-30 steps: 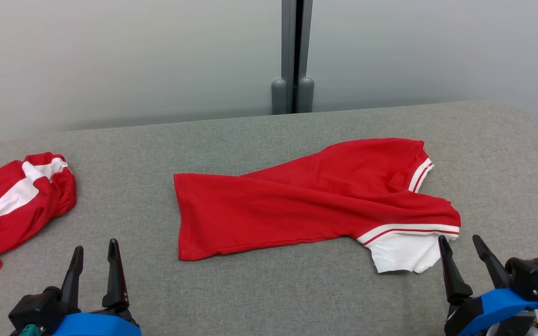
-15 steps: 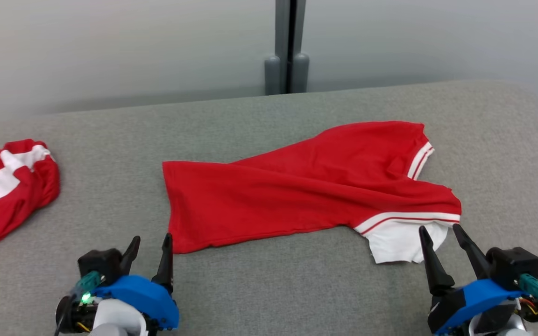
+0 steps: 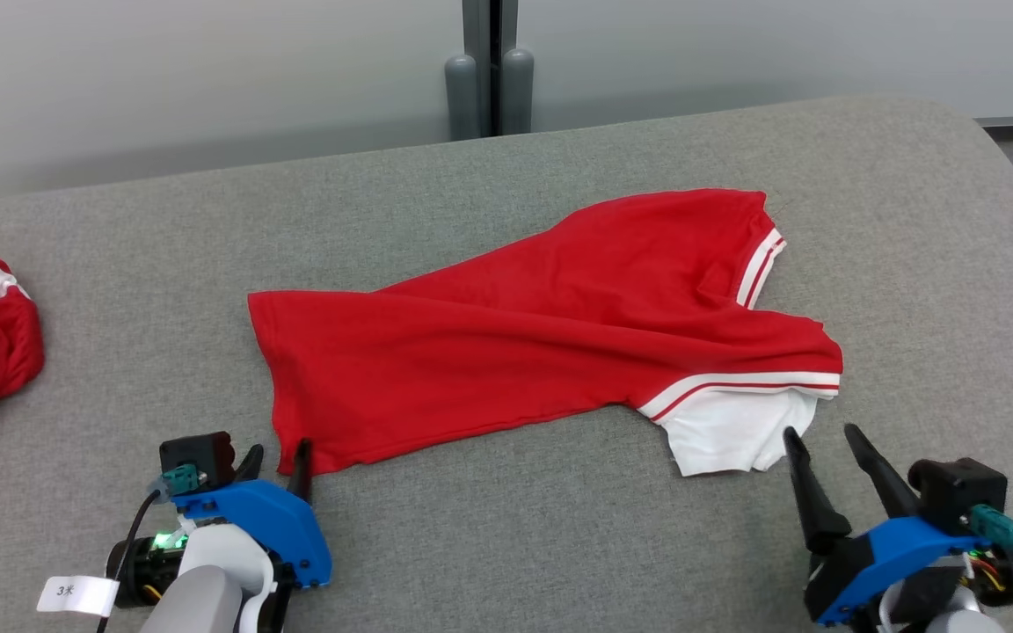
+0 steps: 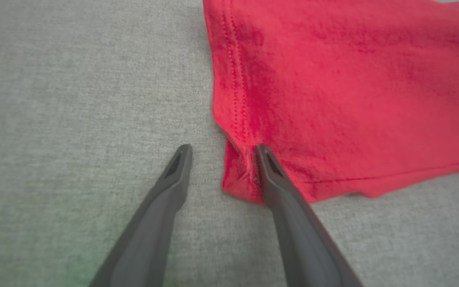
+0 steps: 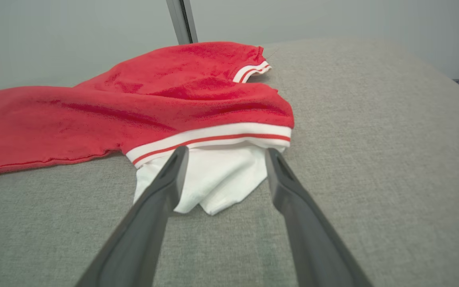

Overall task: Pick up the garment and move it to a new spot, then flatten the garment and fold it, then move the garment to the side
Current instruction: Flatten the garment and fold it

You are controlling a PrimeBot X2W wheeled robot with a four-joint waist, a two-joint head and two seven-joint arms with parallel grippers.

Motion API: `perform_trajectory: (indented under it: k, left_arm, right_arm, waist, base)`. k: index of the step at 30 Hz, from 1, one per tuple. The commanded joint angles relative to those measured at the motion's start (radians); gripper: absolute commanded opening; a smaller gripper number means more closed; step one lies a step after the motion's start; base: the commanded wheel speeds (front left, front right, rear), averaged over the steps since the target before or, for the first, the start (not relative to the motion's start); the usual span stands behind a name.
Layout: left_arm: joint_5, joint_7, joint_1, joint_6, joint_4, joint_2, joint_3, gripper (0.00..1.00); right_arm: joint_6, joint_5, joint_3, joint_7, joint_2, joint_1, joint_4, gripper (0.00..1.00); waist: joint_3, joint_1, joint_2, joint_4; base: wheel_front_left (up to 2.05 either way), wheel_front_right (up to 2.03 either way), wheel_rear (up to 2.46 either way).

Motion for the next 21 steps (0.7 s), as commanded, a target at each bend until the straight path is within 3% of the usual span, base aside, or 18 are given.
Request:
perform_trajectory:
  k: [1,4,8,21]
  left_arm:
    - [-0.001,0.028,0.016,-0.009,0.034,-0.008,-0.011,0.0]
    - [-0.012,0.037,0.011,-0.024,0.061,-0.019,-0.018,0.0]
    - [-0.018,0.017,0.007,-0.035,0.076,-0.022,-0.022,0.0]
    - [-0.016,-0.033,-0.023,-0.058,0.102,-0.036,-0.044,0.0]
  right_arm:
    - [0.0,0.011,-0.016,0.009,-0.001,0.0,0.012,1.0]
    - [0.0,0.005,-0.081,0.06,-0.001,-0.007,0.076,1.0]
    - [0.0,0.054,-0.116,0.048,-0.001,-0.056,0.175,1.0]
    - [0.0,-0.028,-0.098,-0.006,-0.001,-0.224,0.475,1.0]
  waist:
    - [0.001,-0.0001,-0.0001,0.001]
    - [0.003,-0.0001,-0.0001,0.006]
    - [0.005,-0.0001,-0.0001,0.018]
    - [0.017,-0.0001,-0.0001,0.071]
  base:
    - [0.0,0.0,0.0]
    - [0.0,0.0,0.0]
    - [0.0,0.0,0.0]
    - [0.0,0.0,0.0]
